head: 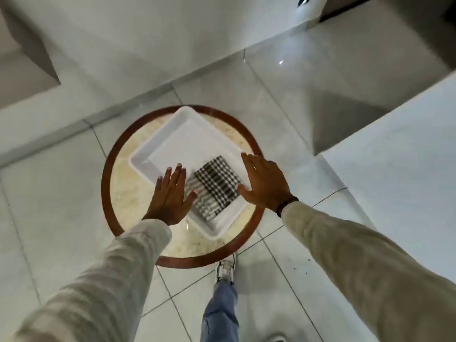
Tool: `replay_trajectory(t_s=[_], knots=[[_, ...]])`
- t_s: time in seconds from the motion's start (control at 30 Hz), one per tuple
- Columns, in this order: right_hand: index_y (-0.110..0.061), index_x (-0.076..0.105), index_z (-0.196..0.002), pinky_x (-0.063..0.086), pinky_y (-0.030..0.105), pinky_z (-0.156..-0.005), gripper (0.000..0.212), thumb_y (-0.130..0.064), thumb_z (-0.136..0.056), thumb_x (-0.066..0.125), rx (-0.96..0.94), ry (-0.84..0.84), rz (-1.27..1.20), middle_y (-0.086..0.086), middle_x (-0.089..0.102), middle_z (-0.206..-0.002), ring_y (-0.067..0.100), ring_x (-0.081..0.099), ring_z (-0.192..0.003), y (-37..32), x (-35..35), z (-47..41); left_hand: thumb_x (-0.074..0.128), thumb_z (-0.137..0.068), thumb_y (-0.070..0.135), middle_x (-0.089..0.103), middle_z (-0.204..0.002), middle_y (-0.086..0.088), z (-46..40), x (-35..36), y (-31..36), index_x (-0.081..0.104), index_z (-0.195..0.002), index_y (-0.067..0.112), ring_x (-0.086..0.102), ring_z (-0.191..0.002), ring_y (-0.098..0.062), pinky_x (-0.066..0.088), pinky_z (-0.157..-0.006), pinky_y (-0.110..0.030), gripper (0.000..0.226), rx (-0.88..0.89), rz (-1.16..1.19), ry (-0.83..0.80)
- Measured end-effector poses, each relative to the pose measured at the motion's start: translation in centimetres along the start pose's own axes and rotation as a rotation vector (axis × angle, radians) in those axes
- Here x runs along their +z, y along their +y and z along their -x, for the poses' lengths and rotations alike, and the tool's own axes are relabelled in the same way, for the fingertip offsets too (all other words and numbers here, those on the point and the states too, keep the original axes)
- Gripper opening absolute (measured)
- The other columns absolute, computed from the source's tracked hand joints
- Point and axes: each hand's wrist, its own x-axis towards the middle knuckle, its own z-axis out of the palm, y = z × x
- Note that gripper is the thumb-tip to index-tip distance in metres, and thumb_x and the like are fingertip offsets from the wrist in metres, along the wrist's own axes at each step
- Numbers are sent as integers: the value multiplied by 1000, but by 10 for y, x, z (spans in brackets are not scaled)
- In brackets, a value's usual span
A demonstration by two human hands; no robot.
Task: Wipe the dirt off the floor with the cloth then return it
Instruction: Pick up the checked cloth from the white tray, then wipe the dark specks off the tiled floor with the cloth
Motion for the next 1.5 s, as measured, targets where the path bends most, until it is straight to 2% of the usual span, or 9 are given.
replay_trajectory(t_s=[0.27,0.53,0.67,0.9,1.0,1.13,1.27,1.4,1.5], knots=[[-3,37,-152,53,49,-101,71,-36,-96,66,212,-196,-332,21,59,-141,39,59,-127,-18,85,-89,68,-99,29,56,-146,-22,-84,49,1,43,-151,4,57,-133,-44,51,-110,-53,63,-135,137,-46],[-4,69,-108,51,23,-65,22,-11,-88,76,452,-375,-708,3,68,-91,25,69,-92,-12,119,-111,78,-91,27,77,-105,-11,-114,65,-7,68,-97,18,70,-98,-33,54,-83,-38,15,-279,203,-98],[3,69,-123,57,44,-105,36,-7,-89,77,546,-456,-1042,19,75,-123,36,71,-116,5,85,-89,87,-83,22,54,-60,12,-103,42,2,49,-56,23,48,-60,-7,35,-61,-27,46,-355,567,-102],[-2,63,-135,56,44,-105,39,-1,-96,60,572,-426,-1648,18,74,-133,34,72,-122,58,-11,14,72,-95,3,74,-88,-11,-47,-28,87,73,-88,10,71,-78,-25,57,-82,-36,10,-218,1458,-155],[2,59,-139,49,50,-115,42,-3,-98,53,689,-292,-1765,23,69,-139,39,66,-130,89,-36,86,64,-102,16,80,-115,-21,-16,-24,151,71,-129,-1,80,-97,-33,66,-87,-44,33,-127,1675,-464],[2,68,-119,62,35,-94,27,4,-99,49,818,-76,-1625,20,72,-126,24,76,-109,116,-39,182,70,-95,1,82,-115,-22,31,18,230,74,-126,-2,80,-103,-38,67,-90,-48,31,-136,1432,-517],[12,60,-135,48,53,-117,36,3,-102,50,907,72,-1616,31,65,-139,45,64,-129,131,-1,254,74,-94,8,84,-109,-21,65,80,303,82,-109,11,80,-106,-44,64,-99,-60,17,-124,1124,-323],[2,59,-141,57,37,-94,50,-35,-111,42,920,153,-1984,18,70,-125,29,71,-104,136,48,309,60,-105,46,82,-112,-10,89,147,364,77,-120,12,78,-105,-31,65,-84,-39,41,-160,1044,-519],[2,58,-143,52,49,-106,54,-39,-109,48,979,232,-2021,25,68,-131,40,66,-114,156,111,350,32,-113,55,75,-114,-5,96,222,392,72,-127,10,71,-105,-25,61,-90,-42,62,-165,1013,-753]])
